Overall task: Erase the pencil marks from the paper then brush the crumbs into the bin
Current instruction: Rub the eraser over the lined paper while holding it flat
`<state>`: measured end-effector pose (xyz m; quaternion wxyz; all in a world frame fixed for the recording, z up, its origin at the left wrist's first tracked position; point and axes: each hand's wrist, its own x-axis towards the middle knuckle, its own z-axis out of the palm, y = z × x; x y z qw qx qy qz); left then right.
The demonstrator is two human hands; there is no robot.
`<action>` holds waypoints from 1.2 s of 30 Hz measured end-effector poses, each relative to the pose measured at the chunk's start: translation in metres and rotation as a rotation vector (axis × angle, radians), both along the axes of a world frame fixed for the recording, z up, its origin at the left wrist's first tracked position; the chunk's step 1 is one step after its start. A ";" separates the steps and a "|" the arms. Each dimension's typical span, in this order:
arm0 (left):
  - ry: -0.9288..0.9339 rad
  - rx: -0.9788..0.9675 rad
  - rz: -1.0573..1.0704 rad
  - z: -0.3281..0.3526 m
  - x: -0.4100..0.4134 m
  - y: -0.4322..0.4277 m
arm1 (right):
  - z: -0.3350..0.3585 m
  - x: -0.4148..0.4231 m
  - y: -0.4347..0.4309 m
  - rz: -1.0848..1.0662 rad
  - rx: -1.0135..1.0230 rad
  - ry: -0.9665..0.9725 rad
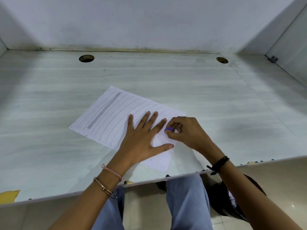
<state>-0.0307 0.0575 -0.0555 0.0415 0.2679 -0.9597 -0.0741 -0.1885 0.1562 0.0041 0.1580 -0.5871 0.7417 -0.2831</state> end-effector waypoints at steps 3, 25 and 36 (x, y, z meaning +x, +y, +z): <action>-0.020 -0.010 -0.011 0.001 0.001 -0.001 | 0.001 -0.028 -0.008 -0.159 -0.041 -0.010; -0.002 0.018 -0.001 0.002 0.001 0.000 | 0.000 0.000 0.002 0.023 -0.022 -0.012; 0.234 0.309 0.021 0.012 0.007 -0.004 | 0.002 -0.033 -0.011 -0.298 -0.081 0.004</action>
